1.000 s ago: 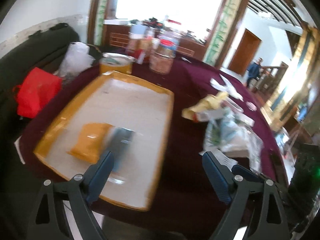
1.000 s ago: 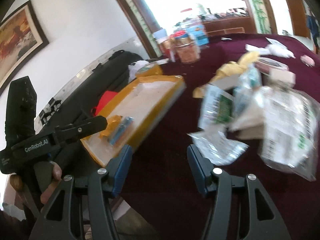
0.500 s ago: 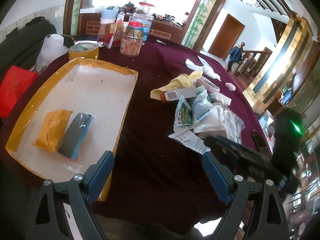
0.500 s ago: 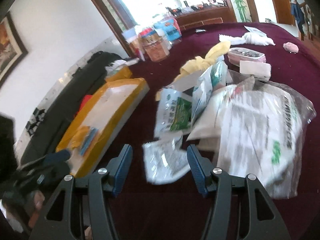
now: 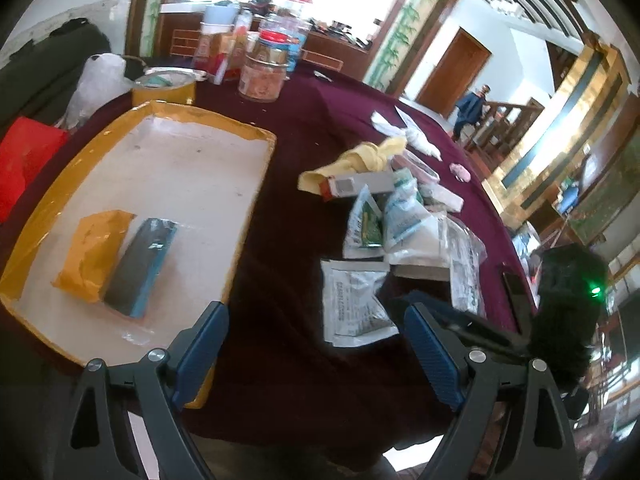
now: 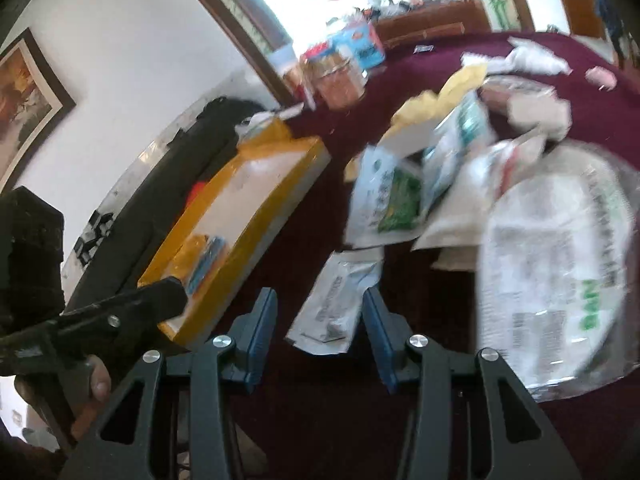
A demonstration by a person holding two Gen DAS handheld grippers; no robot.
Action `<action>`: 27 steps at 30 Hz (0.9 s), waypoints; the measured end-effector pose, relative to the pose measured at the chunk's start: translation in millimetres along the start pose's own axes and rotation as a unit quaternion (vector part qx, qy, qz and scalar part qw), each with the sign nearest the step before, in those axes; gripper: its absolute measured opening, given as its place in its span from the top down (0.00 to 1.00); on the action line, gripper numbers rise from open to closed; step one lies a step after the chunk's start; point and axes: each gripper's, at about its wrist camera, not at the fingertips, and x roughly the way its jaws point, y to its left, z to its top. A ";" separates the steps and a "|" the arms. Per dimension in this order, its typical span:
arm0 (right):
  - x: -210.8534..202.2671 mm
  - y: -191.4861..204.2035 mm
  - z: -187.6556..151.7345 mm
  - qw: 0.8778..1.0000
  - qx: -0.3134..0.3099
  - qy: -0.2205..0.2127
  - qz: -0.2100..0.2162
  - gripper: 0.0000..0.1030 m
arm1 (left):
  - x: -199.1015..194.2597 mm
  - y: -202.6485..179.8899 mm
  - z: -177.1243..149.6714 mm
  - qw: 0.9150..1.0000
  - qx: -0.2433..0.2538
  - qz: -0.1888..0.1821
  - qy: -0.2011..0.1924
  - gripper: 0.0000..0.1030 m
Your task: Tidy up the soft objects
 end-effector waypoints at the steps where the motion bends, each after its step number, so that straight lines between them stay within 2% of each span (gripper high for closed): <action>1: -5.5 -3.7 0.0 1.000 0.002 -0.005 -0.014 0.57 | 1.8 -2.5 0.1 1.000 0.004 -0.002 0.003 0.11; 5: -24.6 -24.1 3.2 0.998 0.027 -0.030 -0.046 0.57 | 18.1 -18.8 0.9 0.999 0.032 -0.003 0.018 0.11; 7: -30.6 -34.3 9.0 0.997 0.045 -0.041 -0.049 0.57 | 30.5 -25.9 2.6 0.999 0.041 -0.003 0.031 0.16; 9: -32.4 -38.6 15.5 0.997 0.054 -0.045 -0.044 0.57 | 50.5 -34.8 3.8 0.997 0.049 0.000 0.055 0.35; 11: -30.9 -34.8 20.9 0.997 0.050 -0.048 -0.046 0.57 | 69.6 -43.8 3.3 0.996 0.054 -0.005 0.076 0.47; 12: -30.4 -32.4 24.4 0.996 0.047 -0.052 -0.049 0.57 | 78.9 -48.2 2.9 0.994 0.059 -0.007 0.087 0.58; 13: -29.5 -30.0 29.1 0.996 0.043 -0.057 -0.049 0.57 | 86.4 -51.3 2.4 0.994 0.063 -0.004 0.094 0.61; 15: -27.5 -27.6 40.9 0.996 0.040 -0.059 -0.050 0.57 | 104.6 -57.7 -0.8 0.991 0.078 0.013 0.105 0.79; 18: -6.2 -27.0 64.4 0.995 0.038 -0.048 -0.082 0.59 | 106.3 -61.9 -5.4 0.991 0.099 0.045 0.082 0.85; 19: 0.6 -29.4 72.5 0.994 0.036 -0.045 -0.094 0.59 | 103.7 -60.9 -6.2 0.991 0.097 0.044 0.079 0.86; 22: 26.3 -36.1 87.0 0.987 0.039 -0.022 -0.153 0.63 | 94.7 -53.7 -8.2 0.993 0.089 0.033 0.073 0.87; 24: 41.2 -39.3 88.8 0.985 0.041 -0.004 -0.165 0.79 | 86.3 -45.3 -8.8 0.995 0.073 0.011 0.069 0.87; 27: 49.2 -38.3 87.7 0.982 0.038 -0.006 -0.184 0.83 | 72.8 -35.3 -6.1 0.997 0.049 -0.007 0.055 0.87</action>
